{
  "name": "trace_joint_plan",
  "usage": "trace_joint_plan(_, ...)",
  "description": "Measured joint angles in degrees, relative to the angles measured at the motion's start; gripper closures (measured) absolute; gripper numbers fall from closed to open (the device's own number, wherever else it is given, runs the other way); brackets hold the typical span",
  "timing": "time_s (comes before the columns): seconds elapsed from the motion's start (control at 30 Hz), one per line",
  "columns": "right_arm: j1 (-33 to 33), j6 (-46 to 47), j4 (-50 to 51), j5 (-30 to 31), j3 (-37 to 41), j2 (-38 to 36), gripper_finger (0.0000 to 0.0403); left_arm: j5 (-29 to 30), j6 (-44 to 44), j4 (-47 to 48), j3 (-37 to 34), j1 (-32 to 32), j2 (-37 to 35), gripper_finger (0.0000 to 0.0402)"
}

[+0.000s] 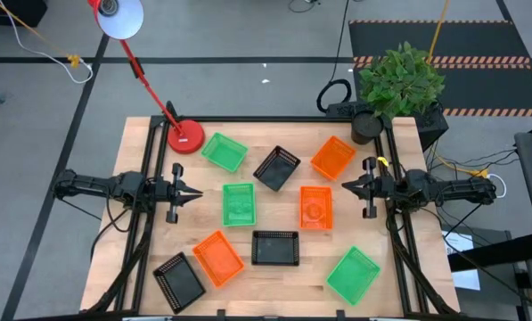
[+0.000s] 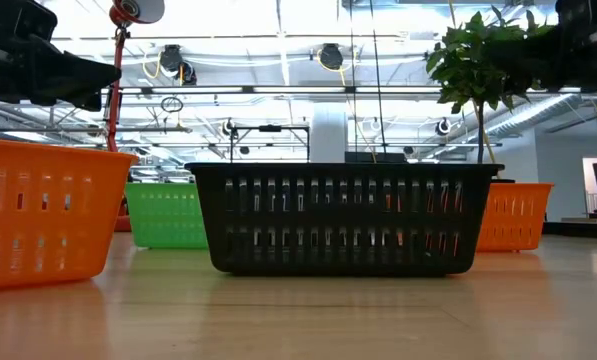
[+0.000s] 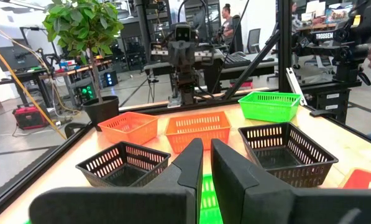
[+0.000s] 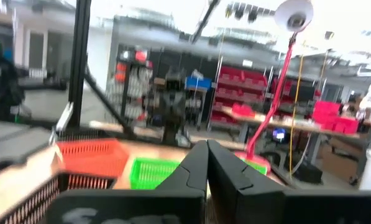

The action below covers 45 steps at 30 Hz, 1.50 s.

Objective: Stack baskets by color
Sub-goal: Stack the top orange bin on top of the middle orange bin

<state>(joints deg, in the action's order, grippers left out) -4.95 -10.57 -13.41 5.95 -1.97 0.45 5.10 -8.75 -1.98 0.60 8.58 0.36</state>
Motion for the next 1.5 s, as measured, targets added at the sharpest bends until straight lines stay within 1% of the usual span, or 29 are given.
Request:
trace_joint_plan(0.07,0.0,0.7,-1.5,0.1,-0.5,0.0,0.0403,0.0,0.0,-0.1,0.0,0.0,0.0,0.0366)
trace_joint_plan(0.2,0.0,2.4,-0.5,0.2,-2.1,0.9,0.0403,0.0,0.0,-0.3,0.0,0.0,0.0,0.0366)
trace_joint_plan(0.43,0.0,5.4,-0.1,0.2,-7.6,6.4,0.0403,0.0,0.0,-0.4,0.0,0.0,0.0,0.0366)
trace_joint_plan(0.63,0.0,6.1,4.6,0.2,-16.9,14.1,0.0403,0.0,0.0,-0.8,0.0,0.0,0.0,0.0366)
trace_joint_plan(0.8,0.0,9.6,10.8,0.2,-27.8,21.4,0.0403,0.0,0.0,-0.8,0.0,0.0,0.0,0.0366)
trace_joint_plan(0.93,0.0,10.2,16.7,0.2,-36.2,27.3,0.0403,0.0,0.0,-0.8,0.0,0.0,0.0,0.0366)
trace_joint_plan(1.03,0.0,10.3,19.5,0.2,-41.4,31.1,0.0403,0.1,0.0,-1.8,0.0,0.0,0.0,0.0366)
trace_joint_plan(1.17,0.0,13.2,23.2,0.2,-47.6,35.7,0.0403,0.3,0.0,-2.8,0.0,0.0,0.0,0.0366)
trace_joint_plan(1.33,0.0,14.5,26.2,0.2,-52.9,40.1,0.0403,0.6,0.0,-2.8,0.0,0.0,0.0,0.0366)
trace_joint_plan(1.5,0.0,14.5,26.1,0.2,-53.8,42.4,0.0403,1.0,0.2,-2.6,0.0,0.0,0.0,0.0366)
